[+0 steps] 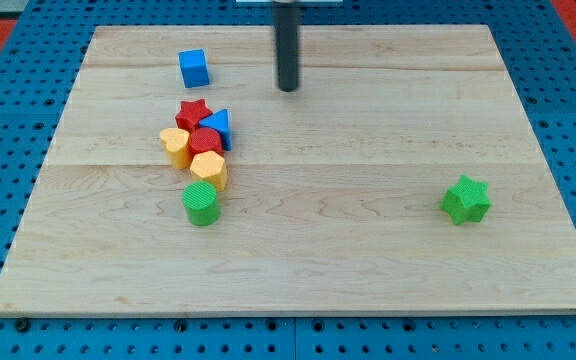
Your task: Point at the green circle
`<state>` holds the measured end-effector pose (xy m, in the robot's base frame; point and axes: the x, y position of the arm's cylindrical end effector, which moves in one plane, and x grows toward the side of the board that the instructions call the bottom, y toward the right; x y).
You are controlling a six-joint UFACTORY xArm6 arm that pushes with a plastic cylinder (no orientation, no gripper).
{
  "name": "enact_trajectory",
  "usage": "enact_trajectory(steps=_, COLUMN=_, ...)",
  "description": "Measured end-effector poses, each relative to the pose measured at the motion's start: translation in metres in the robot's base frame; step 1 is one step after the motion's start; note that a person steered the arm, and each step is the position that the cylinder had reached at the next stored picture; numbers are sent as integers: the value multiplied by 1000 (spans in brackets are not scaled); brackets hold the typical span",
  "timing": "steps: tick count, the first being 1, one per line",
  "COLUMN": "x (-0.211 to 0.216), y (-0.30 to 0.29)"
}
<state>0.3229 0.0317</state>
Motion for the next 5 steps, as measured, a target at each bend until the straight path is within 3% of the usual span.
enact_trajectory(steps=1, x=59, y=73)
enact_trajectory(steps=2, x=69, y=119)
enact_trajectory(steps=3, x=46, y=95)
enact_trajectory(steps=5, x=40, y=78)
